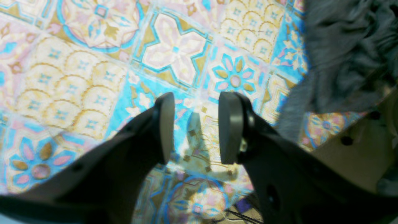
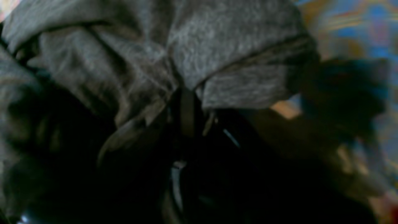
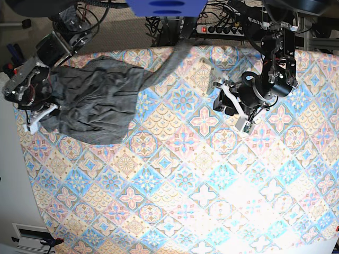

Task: Layout the t-shirt on the table in an organized manner, then fold the t-shirt properly
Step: 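Press the right gripper onto the bunched shirt and release the left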

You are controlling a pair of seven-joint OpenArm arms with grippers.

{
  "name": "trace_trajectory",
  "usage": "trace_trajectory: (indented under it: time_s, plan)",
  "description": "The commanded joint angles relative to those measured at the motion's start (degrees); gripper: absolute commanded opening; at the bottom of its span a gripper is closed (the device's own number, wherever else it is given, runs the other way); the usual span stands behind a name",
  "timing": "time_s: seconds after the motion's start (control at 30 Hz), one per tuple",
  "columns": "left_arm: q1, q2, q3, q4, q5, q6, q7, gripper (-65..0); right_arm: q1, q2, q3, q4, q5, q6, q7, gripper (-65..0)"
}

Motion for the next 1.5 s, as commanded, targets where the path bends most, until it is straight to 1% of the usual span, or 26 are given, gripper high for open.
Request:
trace_trajectory:
  time_s: [0.0,0.07,0.13,0.27,0.3,0.37,0.43,0.47,0.5,0.6,0.67,0.73,0.8,0.9,0.97,1.07,1.3,1.33,1.43,1.47]
  plan:
    - [-0.7,-0.4,-0.2,0.7,0.3,-0.1,-0.9,-43.6,0.8,0.8,0.1,2.8,-0.4,0.3,0.2,-65.0]
    - [-0.7,-0.4,-0.1,0.7,1.8,-0.1,-0.9,-43.6,0.8,0.7,0.1,7.8,-2.2,0.3,0.2,-65.0]
    - [-0.6,-0.4,-0.1,0.7,3.2,-0.1,-0.9,-43.6,0.8,0.6,-0.8,12.7,-2.5,0.3,0.2,-65.0]
    - [-0.6,-0.4,-0.1,0.7,4.4,-0.1,-0.9,-43.6,-0.4,0.3,-8.3,19.7,-2.6,0.3,0.1,-65.0]
    - [-0.6,-0.4,0.0,0.7,4.4,-0.1,-0.9,-43.6,-1.5,-0.6,-9.9,21.2,-2.6,0.3,-0.1,-65.0]
    - [-0.6,-0.4,0.0,0.6,4.4,-0.1,-0.9,-43.6,-2.9,-4.1,-12.0,24.6,-2.6,0.3,0.0,-65.0]
    - [-0.6,-0.4,0.0,-0.1,4.4,-0.1,-0.9,-43.6,-4.0,-6.2,-14.4,27.4,-2.7,0.3,0.1,-65.0]
    - [-0.7,-0.4,-0.1,-0.8,4.4,-0.1,-0.9,-43.6,-4.8,-6.9,-16.4,28.5,-2.7,-0.3,0.2,-65.0]
    - [-0.7,-0.4,-0.1,-1.6,4.4,-0.1,-1.1,-43.6,-5.5,-7.8,-18.0,29.4,-2.8,-1.7,0.4,-65.0]
    - [-0.8,-0.4,-0.1,-3.8,4.3,-0.1,-1.2,-43.6,-8.5,-10.1,-22.2,32.1,-2.8,-8.3,1.1,-65.0]
    - [-0.8,-0.4,-0.1,-4.8,4.2,-0.1,-1.3,-43.6,-11.2,-11.5,-25.7,34.4,-2.8,-11.2,3.5,-65.0]
    - [-0.9,-0.4,-0.1,-5.5,4.2,-0.1,-1.3,-43.6,-14.1,-13.0,-28.8,35.5,-2.8,-15.4,5.7,-65.0]
    - [-0.9,-0.4,-0.1,-6.2,4.1,-0.1,-1.3,-43.6,-16.7,-13.6,-31.6,35.5,-2.8,-18.9,7.3,-65.0]
    - [-0.9,-0.4,-0.1,-6.4,4.1,-0.1,-1.3,-43.6,-17.8,-13.6,-35.2,35.4,-2.8,-23.2,10.5,-65.0]
    - [-1.0,-0.4,-0.1,-6.5,4.2,-0.1,-1.3,-43.6,-17.8,-13.6,-37.6,35.2,-2.8,-24.8,13.2,-65.0]
    - [-1.0,-0.4,-0.1,-6.5,4.2,-0.1,-1.3,-43.6,-18.3,-13.6,-40.8,34.3,-2.8,-25.3,16.1,-65.0]
    - [-1.1,-0.4,-0.1,-6.5,4.2,-0.1,-1.3,-43.6,-18.3,-13.6,-45.7,29.3,-2.8,-25.3,15.8,-65.0]
    - [-1.1,-0.4,-0.1,-6.5,4.2,-0.1,-1.3,-43.6,-18.3,-13.5,-46.5,28.5,-2.8,-25.3,15.8,-61.9]
    - [-1.2,-0.4,-0.1,-6.5,4.2,-0.1,-1.3,-43.6,-18.4,-13.4,-47.8,27.6,-2.8,-25.3,15.8,-48.7]
    - [-1.2,-0.4,-0.1,-6.5,4.2,-0.1,-1.3,-43.6,-18.6,-13.4,-47.9,27.6,-2.8,-25.3,15.9,-45.8]
